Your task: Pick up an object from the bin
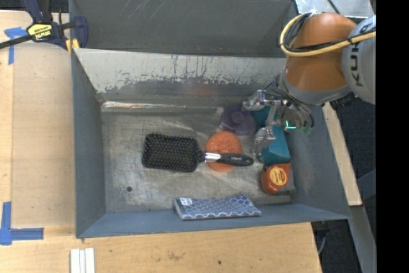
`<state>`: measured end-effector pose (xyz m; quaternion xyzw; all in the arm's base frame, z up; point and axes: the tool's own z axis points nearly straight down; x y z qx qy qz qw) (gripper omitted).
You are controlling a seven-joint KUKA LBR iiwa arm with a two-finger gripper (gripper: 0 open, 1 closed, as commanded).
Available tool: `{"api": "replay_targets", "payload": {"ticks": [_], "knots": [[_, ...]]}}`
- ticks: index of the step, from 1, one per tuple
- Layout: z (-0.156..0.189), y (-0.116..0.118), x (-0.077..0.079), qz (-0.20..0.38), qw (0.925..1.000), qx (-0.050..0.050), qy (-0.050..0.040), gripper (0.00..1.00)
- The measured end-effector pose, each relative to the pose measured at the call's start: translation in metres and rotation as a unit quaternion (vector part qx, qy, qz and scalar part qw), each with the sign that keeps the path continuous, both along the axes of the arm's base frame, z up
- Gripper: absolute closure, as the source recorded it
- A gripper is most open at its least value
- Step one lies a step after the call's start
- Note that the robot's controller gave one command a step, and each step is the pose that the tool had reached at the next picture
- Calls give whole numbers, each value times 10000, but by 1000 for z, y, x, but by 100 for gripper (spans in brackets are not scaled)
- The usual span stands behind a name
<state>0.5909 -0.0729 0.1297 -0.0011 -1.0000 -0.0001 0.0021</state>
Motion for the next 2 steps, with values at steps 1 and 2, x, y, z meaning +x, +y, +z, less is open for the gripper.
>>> {"api": "replay_targets", "payload": {"ticks": [1, 2], "knots": [[4, 0, 2, 7, 10000, -5, -39, 0], [-13, 8, 9, 689, 9976, -16, -66, 0]]}}
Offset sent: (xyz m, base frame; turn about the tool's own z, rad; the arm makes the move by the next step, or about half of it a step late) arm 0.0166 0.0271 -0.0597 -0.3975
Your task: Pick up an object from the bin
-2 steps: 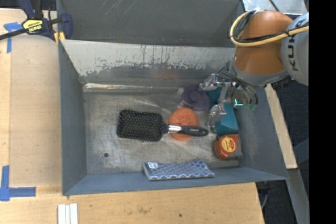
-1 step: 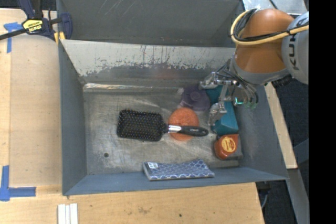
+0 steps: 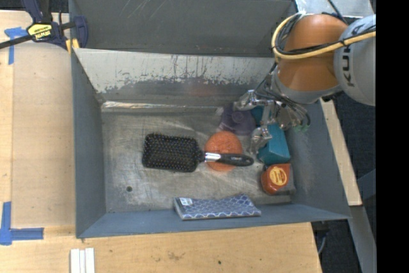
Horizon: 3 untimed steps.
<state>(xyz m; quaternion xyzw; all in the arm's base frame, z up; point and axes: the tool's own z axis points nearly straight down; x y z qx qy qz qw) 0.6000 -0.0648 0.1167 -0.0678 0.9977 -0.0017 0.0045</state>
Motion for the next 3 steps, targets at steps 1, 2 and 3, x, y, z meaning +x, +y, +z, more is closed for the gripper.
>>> {"api": "replay_targets", "payload": {"ticks": [1, 2, 3], "knots": [[-28, 20, 3, 1565, 9874, -55, -243, 100], [-34, 15, -6, 1561, 9877, -68, -44, 0], [-33, 15, -5, 1558, 9878, -65, -47, 0]]}}
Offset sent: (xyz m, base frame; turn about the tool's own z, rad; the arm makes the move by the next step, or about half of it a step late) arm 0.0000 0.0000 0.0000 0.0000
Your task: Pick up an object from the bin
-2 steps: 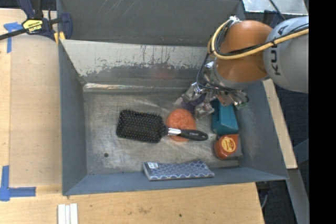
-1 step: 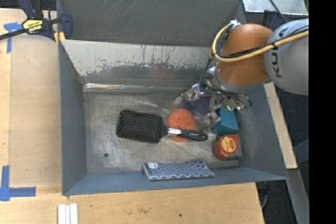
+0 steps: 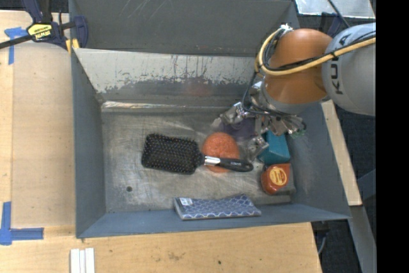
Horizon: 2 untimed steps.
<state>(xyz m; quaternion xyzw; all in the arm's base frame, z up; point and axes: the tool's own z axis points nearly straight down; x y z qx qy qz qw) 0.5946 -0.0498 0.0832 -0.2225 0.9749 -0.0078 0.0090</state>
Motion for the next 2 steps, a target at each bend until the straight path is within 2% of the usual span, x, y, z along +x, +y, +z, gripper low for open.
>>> {"api": "replay_targets", "payload": {"ticks": [1, 2], "knots": [[0, 1, -2, -157, 9999, 11, -5, 0], [0, 6, -5, -1030, 9947, 50, 4, 0]]}}
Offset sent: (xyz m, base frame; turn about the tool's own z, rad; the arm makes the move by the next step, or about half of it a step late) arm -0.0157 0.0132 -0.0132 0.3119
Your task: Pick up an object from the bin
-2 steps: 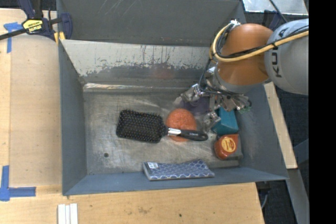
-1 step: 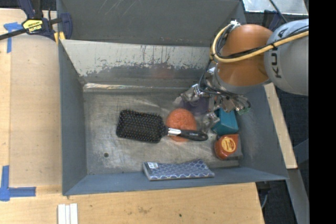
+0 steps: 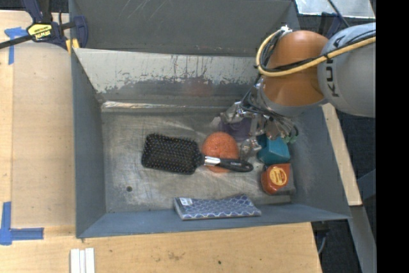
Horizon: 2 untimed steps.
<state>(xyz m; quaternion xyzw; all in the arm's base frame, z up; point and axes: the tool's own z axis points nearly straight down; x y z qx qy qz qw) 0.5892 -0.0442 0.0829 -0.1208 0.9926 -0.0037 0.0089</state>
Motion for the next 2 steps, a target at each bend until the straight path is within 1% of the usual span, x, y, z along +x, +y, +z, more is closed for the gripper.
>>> {"api": "replay_targets", "payload": {"ticks": [1, 2], "knots": [[0, 6, 2, -391, 9992, 4, 17, 0], [1, 6, 3, 190, 9998, -40, -28, 0]]}}
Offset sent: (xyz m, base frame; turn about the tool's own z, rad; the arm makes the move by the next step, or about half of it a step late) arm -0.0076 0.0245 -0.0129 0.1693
